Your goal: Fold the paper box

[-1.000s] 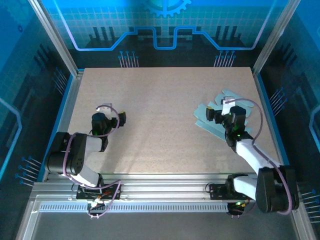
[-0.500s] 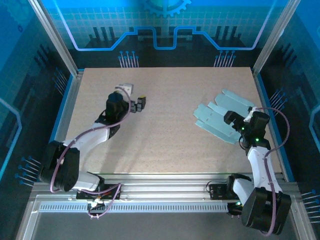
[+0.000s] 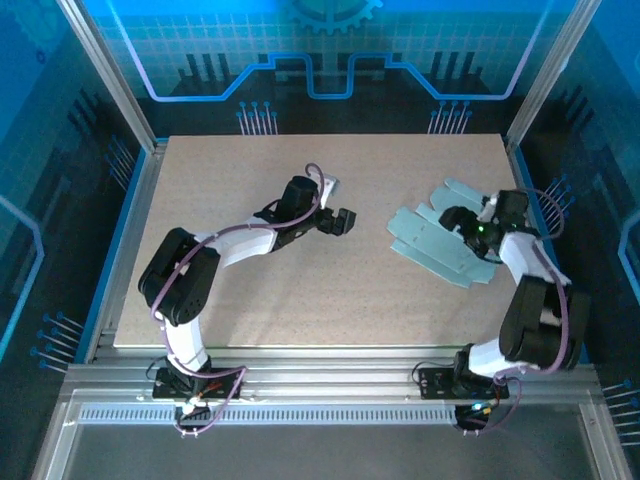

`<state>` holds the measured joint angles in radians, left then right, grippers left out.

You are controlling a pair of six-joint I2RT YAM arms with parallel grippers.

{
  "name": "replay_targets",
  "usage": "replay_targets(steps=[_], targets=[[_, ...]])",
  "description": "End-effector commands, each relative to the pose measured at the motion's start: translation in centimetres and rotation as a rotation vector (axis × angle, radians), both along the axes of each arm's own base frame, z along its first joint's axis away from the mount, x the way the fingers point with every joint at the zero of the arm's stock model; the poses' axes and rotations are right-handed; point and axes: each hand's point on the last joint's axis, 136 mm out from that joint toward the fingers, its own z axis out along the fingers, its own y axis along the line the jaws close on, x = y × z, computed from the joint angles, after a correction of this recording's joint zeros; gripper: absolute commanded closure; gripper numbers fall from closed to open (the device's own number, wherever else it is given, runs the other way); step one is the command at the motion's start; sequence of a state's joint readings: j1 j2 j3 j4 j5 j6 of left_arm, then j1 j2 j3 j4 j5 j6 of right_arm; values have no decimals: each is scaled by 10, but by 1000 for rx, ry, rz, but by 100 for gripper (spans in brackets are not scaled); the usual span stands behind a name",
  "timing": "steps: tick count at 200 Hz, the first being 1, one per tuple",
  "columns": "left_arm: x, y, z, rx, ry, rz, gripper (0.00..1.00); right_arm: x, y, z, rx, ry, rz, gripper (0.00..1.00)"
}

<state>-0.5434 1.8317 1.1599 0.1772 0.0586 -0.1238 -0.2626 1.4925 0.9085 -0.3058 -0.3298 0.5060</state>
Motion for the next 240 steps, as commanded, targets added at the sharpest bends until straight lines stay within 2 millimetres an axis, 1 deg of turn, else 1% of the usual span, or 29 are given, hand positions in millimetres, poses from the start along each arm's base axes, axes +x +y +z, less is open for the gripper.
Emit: replay_targets(steps=[1,9,25,54,68,94,120,145,169,177,190,193,195,202,204,206,207,210,212,214,222,226,227,240], targets=[[-6,-11,10,-64,10,-44,1,24,10,-14,37,86,25,8],[-8,-10,7,-60,19,-45,1,33,12,-19,25,110,35,5],[-12,-10,4,-65,33,-49,1,45,17,-34,-17,173,53,3],[-16,-13,1,-96,68,-51,1,56,36,-49,-3,238,112,1],[-14,-14,-1,-114,101,-32,1,57,45,-52,-18,262,153,1],[-13,-13,-6,-91,172,-9,1,49,65,-64,-38,335,264,0],[-10,1,-14,-38,208,35,1,41,84,-70,-57,375,369,0],[-7,17,-12,-52,223,73,1,36,106,-72,-90,397,476,0],[-7,34,-10,-67,228,114,1,34,136,-74,-142,399,584,0],[-8,41,-11,-68,232,128,1,33,147,-75,-159,403,622,0],[-10,55,-13,-71,245,163,1,32,172,-74,-193,391,711,0],[-10,58,-13,-75,251,173,1,32,174,-74,-199,389,720,0],[-11,61,-13,-76,252,177,1,31,180,-75,-208,384,743,0],[-12,68,-14,-84,260,194,1,31,192,-75,-225,376,784,0],[-13,71,-14,-86,261,200,1,30,199,-74,-235,370,811,0],[-13,73,-13,-89,260,206,1,30,201,-74,-238,368,817,0],[-13,74,-13,-90,260,208,1,29,206,-74,-245,364,835,0],[-15,77,-14,-91,261,213,1,29,210,-74,-250,361,851,0],[-15,80,-14,-93,260,219,1,27,217,-75,-259,359,878,0],[-15,82,-14,-94,260,225,1,27,218,-75,-263,358,884,0],[-18,90,-13,-97,259,242,1,23,237,-76,-293,349,956,0],[-20,94,-15,-95,264,252,1,22,242,-76,-303,348,978,0],[-20,95,-15,-95,262,253,1,22,247,-76,-310,343,995,0],[-25,108,-15,-93,263,282,1,20,271,-76,-349,315,1075,0]])
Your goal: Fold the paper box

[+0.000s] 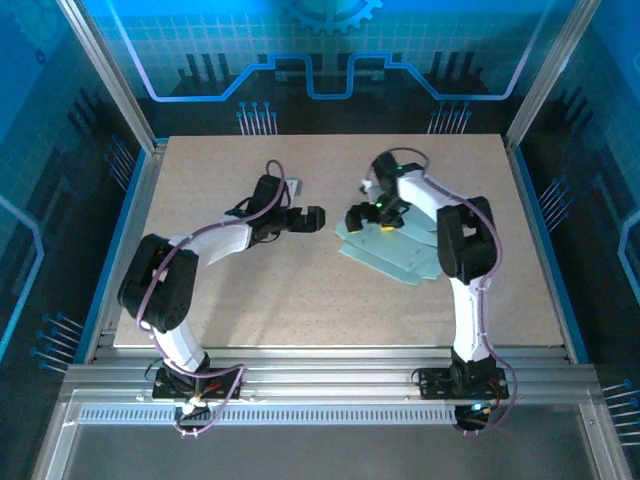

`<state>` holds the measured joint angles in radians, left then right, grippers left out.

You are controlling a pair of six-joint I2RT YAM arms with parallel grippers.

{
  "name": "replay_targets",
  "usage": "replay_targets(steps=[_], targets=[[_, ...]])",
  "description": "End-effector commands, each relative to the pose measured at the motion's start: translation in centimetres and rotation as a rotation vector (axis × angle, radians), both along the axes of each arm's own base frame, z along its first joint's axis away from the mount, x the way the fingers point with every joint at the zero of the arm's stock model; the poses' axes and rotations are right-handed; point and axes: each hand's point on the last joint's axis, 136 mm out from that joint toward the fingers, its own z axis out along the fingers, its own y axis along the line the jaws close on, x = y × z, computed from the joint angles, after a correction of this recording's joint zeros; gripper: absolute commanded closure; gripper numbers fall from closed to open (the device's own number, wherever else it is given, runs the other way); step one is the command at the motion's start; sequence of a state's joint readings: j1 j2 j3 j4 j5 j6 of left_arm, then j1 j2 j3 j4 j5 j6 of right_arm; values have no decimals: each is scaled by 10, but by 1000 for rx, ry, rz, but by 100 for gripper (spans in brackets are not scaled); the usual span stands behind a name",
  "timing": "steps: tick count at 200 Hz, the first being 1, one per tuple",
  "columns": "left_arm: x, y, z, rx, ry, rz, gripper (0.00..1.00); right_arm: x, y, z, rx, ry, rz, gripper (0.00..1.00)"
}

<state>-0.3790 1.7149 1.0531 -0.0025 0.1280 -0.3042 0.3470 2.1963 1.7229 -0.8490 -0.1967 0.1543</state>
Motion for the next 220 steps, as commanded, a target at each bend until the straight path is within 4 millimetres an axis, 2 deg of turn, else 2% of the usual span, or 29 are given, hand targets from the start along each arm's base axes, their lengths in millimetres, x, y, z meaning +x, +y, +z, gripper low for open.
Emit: replay_targets(steps=[1,12,26,45,64,74,86,98,109,110,132,145,162,184,220], targets=[[-10,24,7,-8,4,68,1,-22,43,-9,-58,15,229,0],[-14,32,9,-5,1,85,1,-22,61,-4,-51,-11,283,0],[-17,38,12,-5,-9,100,1,-19,84,11,-23,-67,331,0],[-17,36,14,-18,-14,92,1,-6,93,39,5,-162,310,0],[-12,25,21,-46,-31,55,1,9,82,77,24,-292,206,0],[-8,15,27,-44,-52,18,1,13,69,99,54,-369,114,0],[-4,-1,33,-28,-83,-48,1,10,50,115,97,-421,-8,0],[0,-22,40,-5,-114,-150,1,0,26,123,140,-435,-149,0],[1,-40,40,29,-118,-247,1,-16,6,124,194,-426,-263,0],[2,-41,39,33,-117,-254,1,-20,3,114,187,-405,-272,0],[6,-70,31,83,-82,-389,1,-62,-25,96,277,-306,-464,0],[8,-86,24,92,-40,-438,1,-85,-32,88,305,-259,-522,2],[6,-107,12,82,15,-478,1,-115,-35,68,332,-166,-569,5],[7,-129,-6,62,91,-481,1,-138,-38,48,353,-65,-659,12],[16,-133,-25,-7,176,-383,1,-160,-53,29,361,-27,-808,21]])
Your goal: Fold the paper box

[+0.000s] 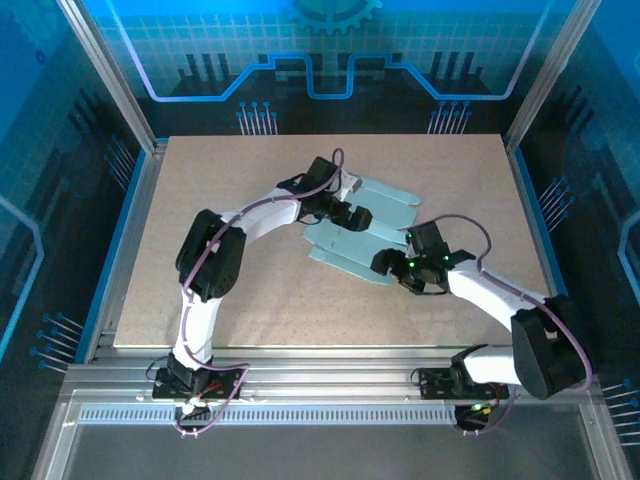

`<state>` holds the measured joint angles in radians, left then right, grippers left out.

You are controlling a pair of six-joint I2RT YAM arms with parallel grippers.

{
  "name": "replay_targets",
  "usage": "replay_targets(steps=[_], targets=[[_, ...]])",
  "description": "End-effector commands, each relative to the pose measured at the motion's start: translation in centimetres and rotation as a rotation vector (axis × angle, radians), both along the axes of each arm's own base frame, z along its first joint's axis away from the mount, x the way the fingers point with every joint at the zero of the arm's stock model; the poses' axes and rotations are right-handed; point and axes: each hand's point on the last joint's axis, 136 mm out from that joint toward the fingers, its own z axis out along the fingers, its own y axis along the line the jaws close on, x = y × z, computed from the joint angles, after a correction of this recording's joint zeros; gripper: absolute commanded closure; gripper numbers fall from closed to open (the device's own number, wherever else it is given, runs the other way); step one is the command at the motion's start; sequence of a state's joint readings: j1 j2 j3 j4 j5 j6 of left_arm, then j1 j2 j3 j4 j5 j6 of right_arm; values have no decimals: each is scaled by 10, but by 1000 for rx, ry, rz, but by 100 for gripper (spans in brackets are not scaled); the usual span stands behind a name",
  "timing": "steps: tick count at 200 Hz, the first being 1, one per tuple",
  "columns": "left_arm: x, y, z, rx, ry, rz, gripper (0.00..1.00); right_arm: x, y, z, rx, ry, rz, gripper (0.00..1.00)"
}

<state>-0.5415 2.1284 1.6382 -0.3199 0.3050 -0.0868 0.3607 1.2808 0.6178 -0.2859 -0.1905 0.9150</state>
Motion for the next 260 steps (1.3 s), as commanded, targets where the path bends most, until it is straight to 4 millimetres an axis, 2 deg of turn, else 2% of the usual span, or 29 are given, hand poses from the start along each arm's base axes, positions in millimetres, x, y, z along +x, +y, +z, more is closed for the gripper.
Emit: replay_targets(steps=[1,19,34,62,99,164,183,200,216,243,260], targets=[[-3,0,-12,-29,119,57,1,-7,-1,4,92,6,-136,21],[-3,4,-25,-26,163,89,1,-15,-1,0,126,-1,-149,24],[-2,9,-35,-19,198,128,1,-12,5,1,174,-37,-133,25],[-4,20,-49,-22,248,198,1,2,20,11,204,-103,-88,31],[-10,33,-61,-19,274,252,1,19,33,5,206,-89,-67,47],[-19,45,-70,-40,281,307,1,27,20,-15,51,-50,-10,70],[-23,53,-68,-65,274,357,1,31,19,-16,46,-50,-4,70],[-30,67,-70,-81,291,440,1,35,19,-9,38,-82,8,56],[-43,81,-75,-107,343,543,1,39,21,0,36,-124,29,49],[-65,100,-82,-155,398,688,1,44,28,10,60,-163,53,45],[-67,108,-87,-175,404,748,1,39,36,13,74,-170,32,46]])
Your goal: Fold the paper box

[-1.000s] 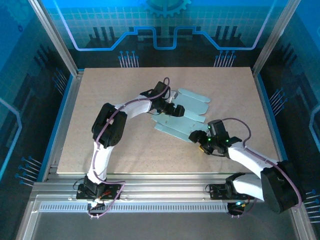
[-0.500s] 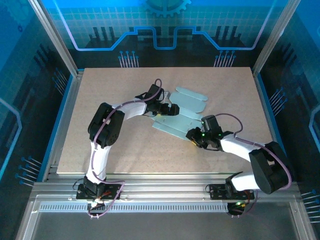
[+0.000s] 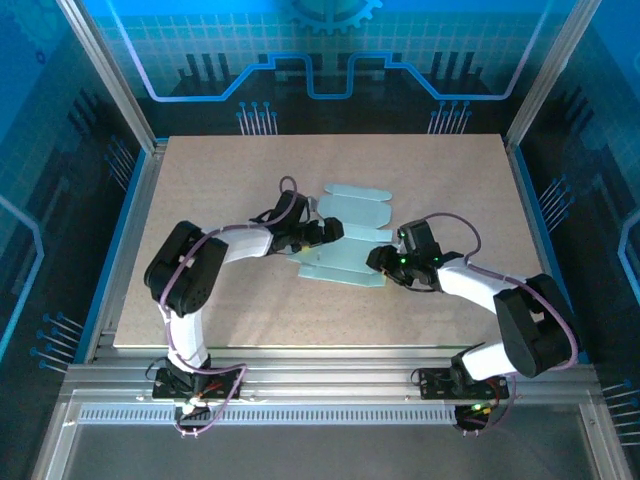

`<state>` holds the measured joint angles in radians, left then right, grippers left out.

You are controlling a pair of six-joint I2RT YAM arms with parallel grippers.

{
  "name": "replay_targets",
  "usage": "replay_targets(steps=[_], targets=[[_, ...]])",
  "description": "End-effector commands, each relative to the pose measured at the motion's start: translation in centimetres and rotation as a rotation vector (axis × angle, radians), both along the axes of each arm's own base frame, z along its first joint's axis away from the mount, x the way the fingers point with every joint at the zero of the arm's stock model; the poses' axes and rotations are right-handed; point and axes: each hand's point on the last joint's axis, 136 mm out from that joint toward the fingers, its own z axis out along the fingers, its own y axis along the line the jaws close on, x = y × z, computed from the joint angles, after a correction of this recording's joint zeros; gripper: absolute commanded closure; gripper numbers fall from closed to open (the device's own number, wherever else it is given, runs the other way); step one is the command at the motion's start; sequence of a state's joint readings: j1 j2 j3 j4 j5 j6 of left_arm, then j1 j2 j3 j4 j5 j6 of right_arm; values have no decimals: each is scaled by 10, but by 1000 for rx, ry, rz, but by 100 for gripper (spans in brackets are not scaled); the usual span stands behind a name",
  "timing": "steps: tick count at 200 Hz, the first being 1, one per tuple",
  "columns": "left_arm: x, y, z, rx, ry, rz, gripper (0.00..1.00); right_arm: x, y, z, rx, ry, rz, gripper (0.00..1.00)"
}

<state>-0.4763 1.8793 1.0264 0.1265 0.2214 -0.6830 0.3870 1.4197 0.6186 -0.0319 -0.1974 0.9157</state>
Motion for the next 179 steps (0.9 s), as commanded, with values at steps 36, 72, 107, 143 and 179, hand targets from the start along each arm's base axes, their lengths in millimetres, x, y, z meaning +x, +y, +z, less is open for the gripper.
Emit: replay_targets(steps=[36,72,107,143,179], targets=[[-20,36,-46,-25,204,257,1,-30,24,29,50,-84,-51,47],[-27,41,-49,-90,251,343,1,-56,41,17,95,-64,-27,47],[-51,53,-48,-120,284,418,1,-33,67,16,113,-85,24,47],[-80,52,-43,-119,298,419,1,0,87,11,91,-84,79,48],[-105,50,-39,-111,284,422,1,29,80,-15,54,-34,97,48]])
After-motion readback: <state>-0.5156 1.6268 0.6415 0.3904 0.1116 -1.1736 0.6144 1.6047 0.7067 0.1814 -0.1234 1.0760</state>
